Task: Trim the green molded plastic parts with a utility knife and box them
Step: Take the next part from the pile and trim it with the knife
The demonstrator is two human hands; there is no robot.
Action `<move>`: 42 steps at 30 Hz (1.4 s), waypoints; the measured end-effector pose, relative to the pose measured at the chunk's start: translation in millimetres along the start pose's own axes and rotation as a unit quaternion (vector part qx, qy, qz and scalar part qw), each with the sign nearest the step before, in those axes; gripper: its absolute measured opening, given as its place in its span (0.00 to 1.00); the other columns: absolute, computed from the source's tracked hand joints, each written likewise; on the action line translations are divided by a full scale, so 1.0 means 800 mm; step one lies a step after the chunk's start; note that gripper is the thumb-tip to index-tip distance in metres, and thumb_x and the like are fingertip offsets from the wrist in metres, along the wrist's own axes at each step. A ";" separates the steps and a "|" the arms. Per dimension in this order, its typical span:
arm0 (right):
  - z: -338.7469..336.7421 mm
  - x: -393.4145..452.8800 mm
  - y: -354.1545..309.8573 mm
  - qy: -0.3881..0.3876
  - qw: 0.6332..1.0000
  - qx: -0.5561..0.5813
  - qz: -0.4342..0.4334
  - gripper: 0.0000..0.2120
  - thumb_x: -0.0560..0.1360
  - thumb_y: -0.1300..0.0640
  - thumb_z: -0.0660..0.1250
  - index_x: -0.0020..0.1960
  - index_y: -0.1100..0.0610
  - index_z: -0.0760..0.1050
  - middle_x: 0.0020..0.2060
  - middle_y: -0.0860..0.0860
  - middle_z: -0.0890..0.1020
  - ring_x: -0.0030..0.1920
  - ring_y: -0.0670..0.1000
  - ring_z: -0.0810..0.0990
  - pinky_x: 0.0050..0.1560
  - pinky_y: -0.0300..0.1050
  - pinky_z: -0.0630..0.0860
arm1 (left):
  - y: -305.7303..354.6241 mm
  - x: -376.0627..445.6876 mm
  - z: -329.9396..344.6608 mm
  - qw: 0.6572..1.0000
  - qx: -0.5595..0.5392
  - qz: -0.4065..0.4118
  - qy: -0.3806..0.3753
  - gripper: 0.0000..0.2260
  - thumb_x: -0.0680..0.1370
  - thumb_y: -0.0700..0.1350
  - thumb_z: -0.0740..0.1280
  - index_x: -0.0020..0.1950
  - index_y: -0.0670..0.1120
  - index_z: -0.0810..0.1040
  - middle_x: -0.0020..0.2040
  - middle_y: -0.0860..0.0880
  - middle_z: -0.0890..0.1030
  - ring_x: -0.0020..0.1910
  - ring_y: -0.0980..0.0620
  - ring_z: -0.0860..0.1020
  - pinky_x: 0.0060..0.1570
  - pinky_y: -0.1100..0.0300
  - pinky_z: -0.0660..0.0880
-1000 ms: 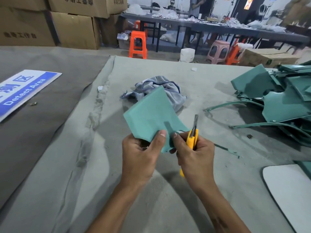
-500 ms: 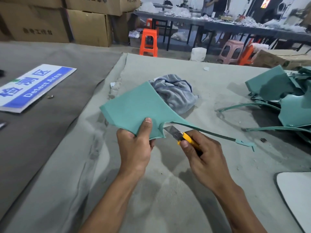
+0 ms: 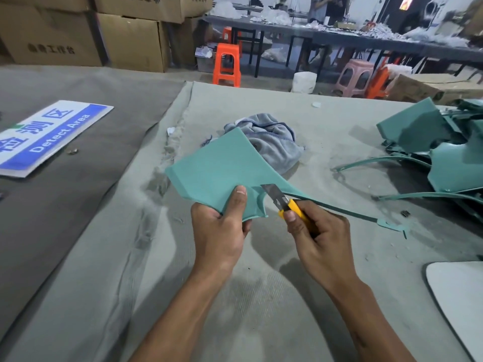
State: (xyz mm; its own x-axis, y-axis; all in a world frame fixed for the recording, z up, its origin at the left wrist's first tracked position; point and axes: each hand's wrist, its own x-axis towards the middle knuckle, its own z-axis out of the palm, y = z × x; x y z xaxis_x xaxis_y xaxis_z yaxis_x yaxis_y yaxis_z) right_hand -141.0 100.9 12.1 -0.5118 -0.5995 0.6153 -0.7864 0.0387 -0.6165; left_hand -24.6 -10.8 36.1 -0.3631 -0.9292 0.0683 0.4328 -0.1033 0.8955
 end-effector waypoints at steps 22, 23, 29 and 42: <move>0.016 -0.006 -0.020 0.044 0.997 -0.044 0.042 0.10 0.83 0.51 0.66 0.48 0.54 0.81 0.27 0.46 0.73 0.26 0.50 0.71 0.26 0.51 0.69 | -0.001 -0.006 0.002 1.000 0.007 0.006 0.023 0.13 0.81 0.42 0.70 0.37 0.51 0.85 0.31 0.53 0.80 0.26 0.57 0.75 0.25 0.64 0.71; 0.016 -0.005 -0.019 0.045 0.996 -0.066 0.050 0.10 0.84 0.51 0.66 0.48 0.54 0.81 0.28 0.46 0.74 0.27 0.50 0.71 0.26 0.51 0.70 | -0.002 -0.006 0.002 0.999 0.011 0.014 0.027 0.12 0.81 0.43 0.70 0.38 0.51 0.85 0.32 0.53 0.80 0.26 0.57 0.75 0.24 0.65 0.70; 0.014 -0.004 -0.017 0.057 0.994 -0.091 0.009 0.11 0.84 0.51 0.65 0.49 0.57 0.81 0.32 0.43 0.72 0.30 0.47 0.69 0.29 0.44 0.69 | -0.006 -0.011 0.004 0.999 0.018 0.037 0.008 0.11 0.80 0.48 0.68 0.38 0.55 0.84 0.28 0.50 0.77 0.23 0.53 0.74 0.21 0.61 0.69; 0.016 0.001 -0.015 0.105 0.988 -0.098 0.050 0.13 0.83 0.51 0.66 0.58 0.59 0.83 0.40 0.47 0.81 0.36 0.48 0.75 0.37 0.41 0.72 | -0.011 -0.023 0.009 0.997 0.041 0.060 -0.007 0.12 0.83 0.42 0.66 0.42 0.51 0.81 0.27 0.47 0.78 0.22 0.48 0.76 0.22 0.58 0.70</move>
State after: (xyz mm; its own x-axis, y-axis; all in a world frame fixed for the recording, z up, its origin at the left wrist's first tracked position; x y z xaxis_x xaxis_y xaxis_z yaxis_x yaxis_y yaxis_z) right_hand -127.6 89.7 13.6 -0.6348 -0.4058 0.6575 -0.7696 0.2566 -0.5847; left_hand -27.7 9.8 29.8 -0.3247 -0.9281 0.1822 0.4057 0.0374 0.9132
